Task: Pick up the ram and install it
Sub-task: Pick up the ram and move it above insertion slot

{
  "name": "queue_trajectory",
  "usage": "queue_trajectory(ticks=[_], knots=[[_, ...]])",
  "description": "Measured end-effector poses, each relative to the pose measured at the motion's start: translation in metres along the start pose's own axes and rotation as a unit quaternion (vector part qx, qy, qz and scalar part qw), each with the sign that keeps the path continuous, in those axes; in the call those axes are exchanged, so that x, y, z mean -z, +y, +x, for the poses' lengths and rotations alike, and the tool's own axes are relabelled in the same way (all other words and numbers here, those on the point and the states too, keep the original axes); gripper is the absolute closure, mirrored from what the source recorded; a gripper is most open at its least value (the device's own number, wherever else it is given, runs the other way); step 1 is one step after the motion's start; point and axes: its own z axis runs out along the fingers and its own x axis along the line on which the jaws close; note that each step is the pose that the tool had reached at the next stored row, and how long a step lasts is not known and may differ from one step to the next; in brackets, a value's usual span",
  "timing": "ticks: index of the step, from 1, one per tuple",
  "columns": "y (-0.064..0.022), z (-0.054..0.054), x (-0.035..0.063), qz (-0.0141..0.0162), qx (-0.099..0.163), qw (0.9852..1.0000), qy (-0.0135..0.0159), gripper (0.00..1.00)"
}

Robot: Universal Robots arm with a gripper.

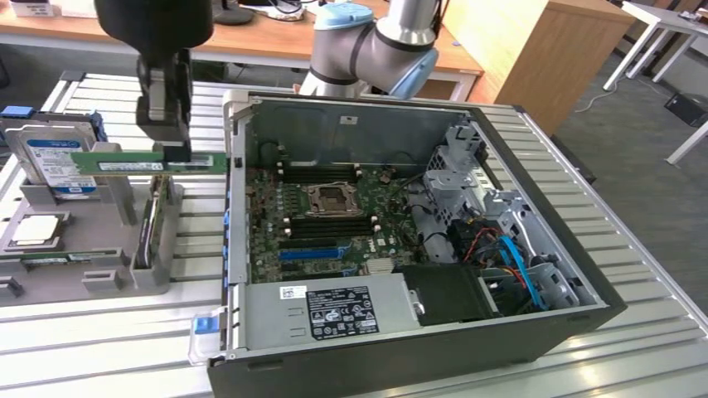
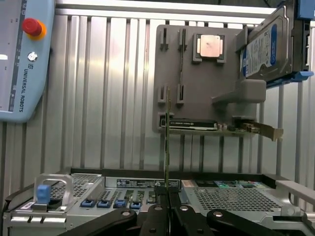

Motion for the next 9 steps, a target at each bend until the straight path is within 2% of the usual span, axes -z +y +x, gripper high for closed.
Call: queue_trajectory(ticks=[9], knots=[[-0.0318, 0.001, 0.0009, 0.0000, 0.000, 1.0000, 0.0000, 0.88]])
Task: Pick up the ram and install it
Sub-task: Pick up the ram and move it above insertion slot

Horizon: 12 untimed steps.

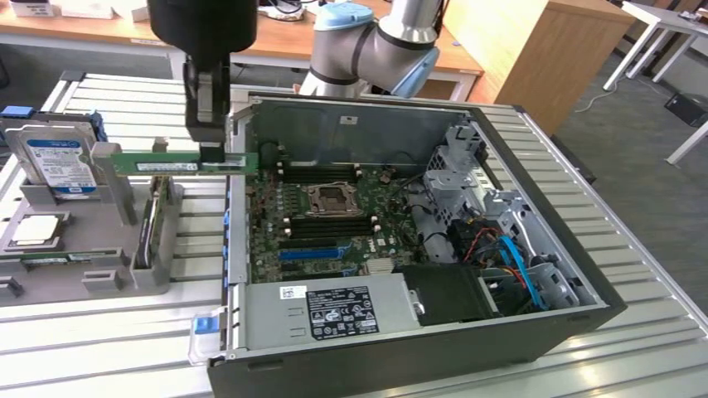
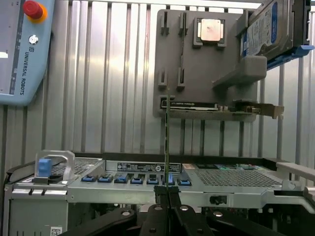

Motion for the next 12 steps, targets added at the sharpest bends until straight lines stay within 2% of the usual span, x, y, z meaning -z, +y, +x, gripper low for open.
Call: queue_trajectory(ticks=[12], knots=[[-0.0384, 0.001, 0.0009, 0.0000, 0.000, 1.0000, 0.0000, 0.88]])
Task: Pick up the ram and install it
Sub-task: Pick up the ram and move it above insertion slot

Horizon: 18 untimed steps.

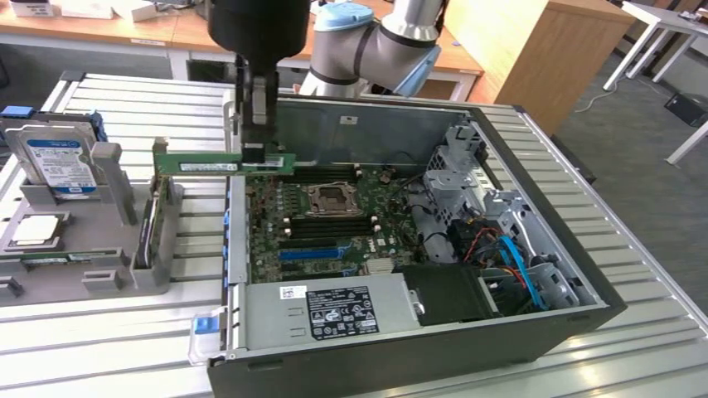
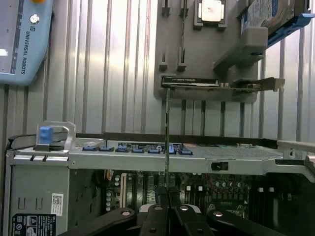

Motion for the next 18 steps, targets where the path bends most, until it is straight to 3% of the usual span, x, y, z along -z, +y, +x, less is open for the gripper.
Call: queue_trajectory(ticks=[18], knots=[[-0.0502, 0.001, 0.0013, 0.0000, 0.000, 1.0000, 0.0000, 0.88]])
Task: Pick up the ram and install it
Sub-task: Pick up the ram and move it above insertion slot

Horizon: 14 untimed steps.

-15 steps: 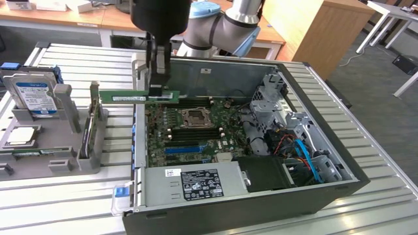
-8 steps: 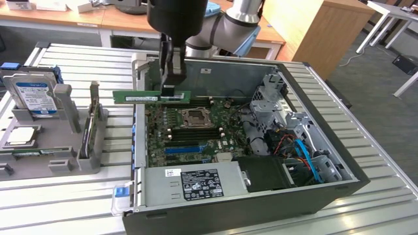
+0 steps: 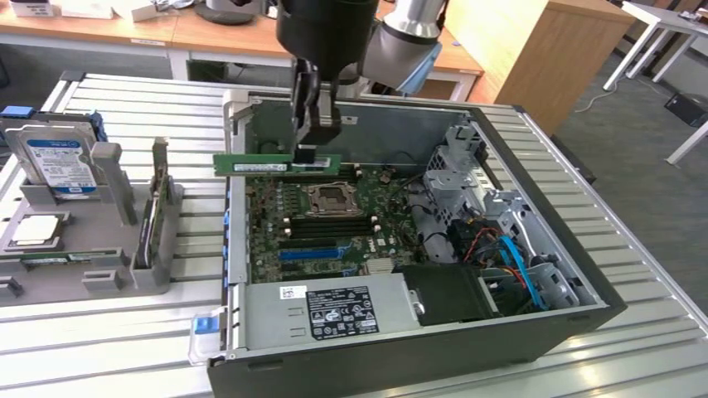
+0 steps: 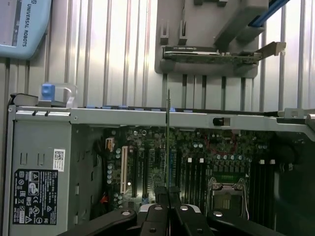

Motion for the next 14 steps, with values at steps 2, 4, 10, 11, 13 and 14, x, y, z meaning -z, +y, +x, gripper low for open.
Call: queue_trajectory(ticks=[2, 4, 10, 11, 13, 14], knots=[[-0.0051, 0.000, 0.0001, 0.0000, 0.000, 1.0000, 0.0000, 0.88], [-0.0103, 0.000, 0.0003, 0.0000, 0.000, 1.0000, 0.0000, 0.88], [-0.0239, 0.000, 0.0006, 0.0000, -0.002, 1.0000, 0.0000, 0.88], [-0.0259, 0.000, 0.0007, 0.0000, -0.002, 1.0000, -0.0001, 0.88], [-0.0296, 0.001, 0.0008, 0.0000, -0.003, 1.0000, -0.0001, 0.88], [-0.0314, 0.001, 0.0008, 0.0000, -0.004, 1.0000, -0.0001, 0.88]])
